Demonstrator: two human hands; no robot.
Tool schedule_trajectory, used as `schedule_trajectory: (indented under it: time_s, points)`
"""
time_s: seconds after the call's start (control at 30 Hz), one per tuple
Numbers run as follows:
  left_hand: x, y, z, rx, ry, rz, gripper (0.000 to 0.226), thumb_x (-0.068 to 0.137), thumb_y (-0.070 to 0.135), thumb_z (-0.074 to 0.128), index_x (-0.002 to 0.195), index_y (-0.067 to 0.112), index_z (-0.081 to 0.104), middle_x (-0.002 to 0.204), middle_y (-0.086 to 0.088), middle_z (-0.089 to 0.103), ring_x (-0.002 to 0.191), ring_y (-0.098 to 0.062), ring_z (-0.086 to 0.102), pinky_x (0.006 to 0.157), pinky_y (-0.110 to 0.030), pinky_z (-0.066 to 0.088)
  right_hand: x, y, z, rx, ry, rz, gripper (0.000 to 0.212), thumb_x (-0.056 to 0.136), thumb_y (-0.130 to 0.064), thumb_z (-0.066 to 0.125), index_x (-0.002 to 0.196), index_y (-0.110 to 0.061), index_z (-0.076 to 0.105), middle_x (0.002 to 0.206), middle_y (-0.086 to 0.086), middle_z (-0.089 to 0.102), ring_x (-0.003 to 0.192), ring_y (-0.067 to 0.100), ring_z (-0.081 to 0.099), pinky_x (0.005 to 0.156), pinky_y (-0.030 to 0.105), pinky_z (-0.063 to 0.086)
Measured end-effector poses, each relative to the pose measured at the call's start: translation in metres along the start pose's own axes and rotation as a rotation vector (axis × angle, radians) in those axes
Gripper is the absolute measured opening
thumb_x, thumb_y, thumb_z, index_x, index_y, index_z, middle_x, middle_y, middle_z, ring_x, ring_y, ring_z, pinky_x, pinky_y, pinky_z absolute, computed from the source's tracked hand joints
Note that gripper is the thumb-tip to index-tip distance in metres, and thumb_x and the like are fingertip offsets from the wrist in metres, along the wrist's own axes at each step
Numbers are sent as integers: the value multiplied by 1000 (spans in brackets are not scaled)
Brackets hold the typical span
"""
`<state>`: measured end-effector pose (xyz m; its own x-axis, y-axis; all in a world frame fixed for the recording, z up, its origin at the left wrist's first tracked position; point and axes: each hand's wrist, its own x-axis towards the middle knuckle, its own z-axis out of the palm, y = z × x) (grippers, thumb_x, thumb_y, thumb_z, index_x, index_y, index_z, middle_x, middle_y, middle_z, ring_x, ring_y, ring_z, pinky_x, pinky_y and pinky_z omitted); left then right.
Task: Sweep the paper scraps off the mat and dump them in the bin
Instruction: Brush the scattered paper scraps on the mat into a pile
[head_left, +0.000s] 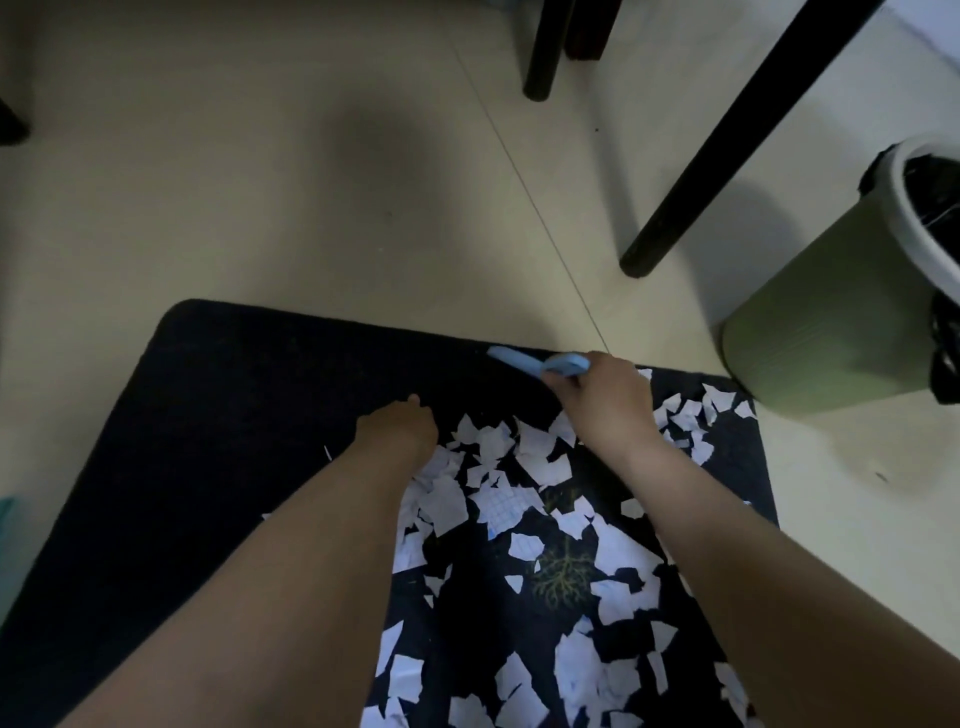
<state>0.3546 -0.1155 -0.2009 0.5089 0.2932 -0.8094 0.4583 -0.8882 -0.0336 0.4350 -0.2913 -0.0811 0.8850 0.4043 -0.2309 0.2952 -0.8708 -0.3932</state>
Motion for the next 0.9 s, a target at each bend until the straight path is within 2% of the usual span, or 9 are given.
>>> schedule_trajectory:
  time_s: [0.07,0.13,0.3,0.43,0.57,0.67,0.73,0.83,0.9]
  points:
    - [0,0,1,13,14,7,68,98,15,40,155,13,2,161,-6,10,142,-28,27,115,-45,29,10,6,3,-24,0,35,29,94,-36,53,109,-16,66,96,11,68,90,28,63,68,26,38]
    - [0,2,1,16,26,5,68,98,14,40,155,12,3,161,-6,10,141,-28,28,114,-44,30,11,11,15,-42,-67,36,27,94,-37,52,114,-23,66,99,8,69,89,25,64,66,24,36]
    - [4,3,-1,-16,-8,-43,70,98,18,43,155,13,2,161,-4,12,143,-27,26,115,-43,25,-21,15,42,-76,-176,-77,25,96,-38,49,108,-27,67,92,1,61,71,17,57,62,28,41]
    - [2,7,-2,-1,-1,-64,73,96,16,44,155,13,1,160,-3,14,142,-27,27,113,-45,26,-38,11,39,-131,-233,-169,30,94,-43,49,108,-24,67,89,0,58,77,17,54,71,33,48]
    - [2,7,-1,-23,0,-66,68,98,20,42,155,15,5,160,-3,15,142,-26,27,114,-43,25,-25,8,15,-23,-122,-56,29,93,-40,52,98,-16,66,67,-4,56,68,19,58,55,27,39]
    - [0,5,-3,-26,-21,-72,71,98,23,44,155,14,3,160,-3,12,143,-27,25,114,-44,25,-8,1,11,-32,-53,-51,30,95,-38,51,106,-16,66,90,5,67,86,24,63,67,30,41]
    - [-1,4,-5,-24,-31,-63,72,98,23,45,155,14,2,161,-4,10,143,-28,24,115,-44,25,-4,-3,23,-87,-115,-92,29,96,-38,48,115,-24,64,102,6,68,91,24,64,72,31,45]
    - [-4,3,-5,5,-26,-37,72,97,17,45,155,13,1,161,-5,8,143,-29,25,116,-43,28,-17,-5,49,-170,-205,-153,29,99,-35,43,119,-26,61,106,6,62,86,23,63,62,27,37]
    - [-7,3,-6,23,-15,-11,71,97,13,45,155,15,4,162,-4,1,143,-30,24,115,-46,29,-37,-4,61,-168,-218,-185,29,99,-36,43,118,-25,61,104,6,59,81,22,59,60,27,33]
